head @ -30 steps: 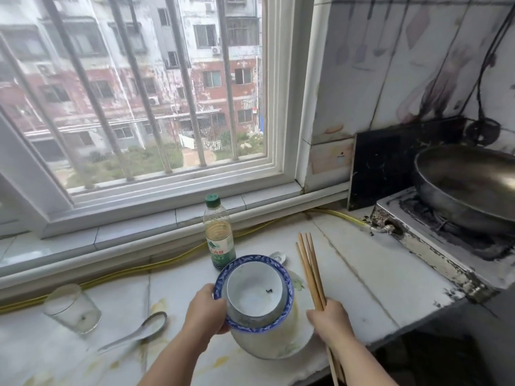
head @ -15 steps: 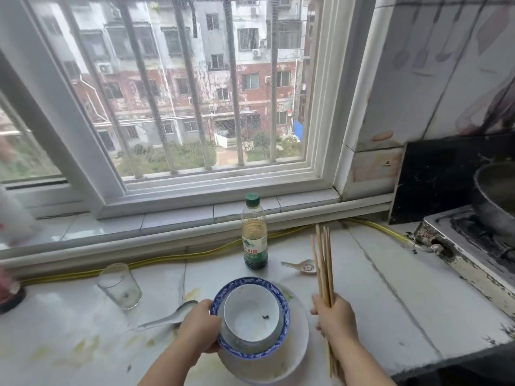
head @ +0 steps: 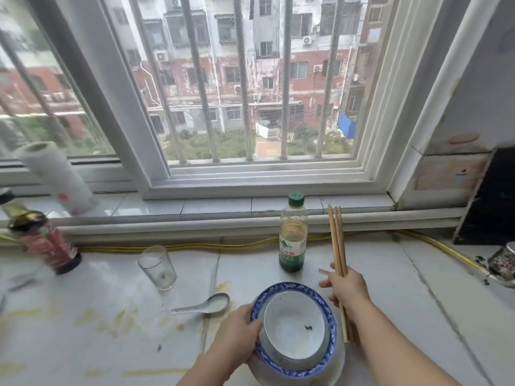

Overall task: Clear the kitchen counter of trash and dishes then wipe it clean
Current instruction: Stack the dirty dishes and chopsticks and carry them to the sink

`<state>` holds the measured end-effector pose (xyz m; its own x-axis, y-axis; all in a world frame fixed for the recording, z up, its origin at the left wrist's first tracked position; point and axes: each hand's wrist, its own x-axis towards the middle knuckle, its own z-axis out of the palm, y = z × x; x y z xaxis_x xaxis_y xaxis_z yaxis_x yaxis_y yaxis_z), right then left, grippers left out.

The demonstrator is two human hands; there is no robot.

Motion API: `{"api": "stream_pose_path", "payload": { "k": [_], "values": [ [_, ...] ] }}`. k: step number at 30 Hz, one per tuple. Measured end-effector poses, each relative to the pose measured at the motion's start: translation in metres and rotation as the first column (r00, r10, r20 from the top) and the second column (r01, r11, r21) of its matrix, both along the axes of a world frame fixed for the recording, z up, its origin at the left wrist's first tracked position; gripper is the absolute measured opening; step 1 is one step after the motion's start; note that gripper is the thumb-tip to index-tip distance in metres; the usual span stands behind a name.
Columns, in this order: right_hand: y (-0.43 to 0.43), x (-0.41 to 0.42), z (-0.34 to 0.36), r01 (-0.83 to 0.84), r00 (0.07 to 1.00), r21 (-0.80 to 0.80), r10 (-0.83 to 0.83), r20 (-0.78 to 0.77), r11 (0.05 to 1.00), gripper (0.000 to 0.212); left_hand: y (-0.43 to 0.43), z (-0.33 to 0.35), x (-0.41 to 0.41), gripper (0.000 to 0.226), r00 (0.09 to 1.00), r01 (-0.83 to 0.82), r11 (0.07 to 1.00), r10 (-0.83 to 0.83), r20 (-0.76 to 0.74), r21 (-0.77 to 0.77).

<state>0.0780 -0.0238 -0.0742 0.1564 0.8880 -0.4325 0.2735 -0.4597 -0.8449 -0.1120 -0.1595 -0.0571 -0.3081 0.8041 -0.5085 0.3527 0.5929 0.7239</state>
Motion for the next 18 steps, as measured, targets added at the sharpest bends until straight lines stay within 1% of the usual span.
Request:
{"api": "stream_pose_path", "payload": {
  "k": [2, 5, 7, 10, 12, 15, 16, 18],
  "values": [
    [0.001, 0.000, -0.002, -0.007, 1.000, -0.016, 0.007, -0.016, 1.000, 0.031, 0.000, 0.001, -0.005, 0.026, 0.998, -0.054, 0.999, 0.054, -0.031, 0.009],
    [0.001, 0.001, -0.005, -0.024, 0.999, -0.041, 0.022, -0.037, 0.999, 0.020, 0.002, 0.004, -0.010, 0.018, 0.987, -0.162, 0.985, 0.162, 0.015, 0.061],
    [-0.001, 0.005, -0.008, -0.030, 0.999, -0.049, 0.029, -0.020, 0.998, 0.014, 0.003, 0.006, -0.015, 0.018, 0.979, -0.202, 0.975, 0.202, 0.014, 0.095],
    [-0.006, 0.013, -0.012, -0.020, 0.999, -0.031, 0.021, 0.033, 0.999, 0.014, 0.003, 0.009, -0.026, 0.014, 0.951, -0.284, 0.941, 0.301, -0.071, 0.186],
    [-0.012, 0.019, -0.013, 0.000, 0.998, -0.007, 0.000, 0.069, 1.000, 0.014, 0.002, 0.011, -0.039, 0.010, 0.894, -0.367, 0.884, 0.421, -0.154, 0.290],
    [-0.024, 0.024, -0.010, 0.059, 0.996, 0.031, -0.061, 0.070, 0.998, 0.006, 0.002, 0.015, -0.067, 0.009, 0.770, -0.444, 0.779, 0.584, -0.256, 0.442],
    [-0.028, 0.024, -0.008, 0.076, 0.995, 0.037, -0.078, 0.061, 0.996, 0.005, 0.003, 0.015, -0.077, 0.014, 0.729, -0.452, 0.755, 0.619, -0.292, 0.474],
    [-0.032, 0.025, -0.005, 0.103, 0.992, 0.037, -0.105, 0.062, 0.994, 0.006, 0.008, 0.016, -0.101, 0.035, 0.652, -0.461, 0.735, 0.661, -0.372, 0.497]
  ]
}}
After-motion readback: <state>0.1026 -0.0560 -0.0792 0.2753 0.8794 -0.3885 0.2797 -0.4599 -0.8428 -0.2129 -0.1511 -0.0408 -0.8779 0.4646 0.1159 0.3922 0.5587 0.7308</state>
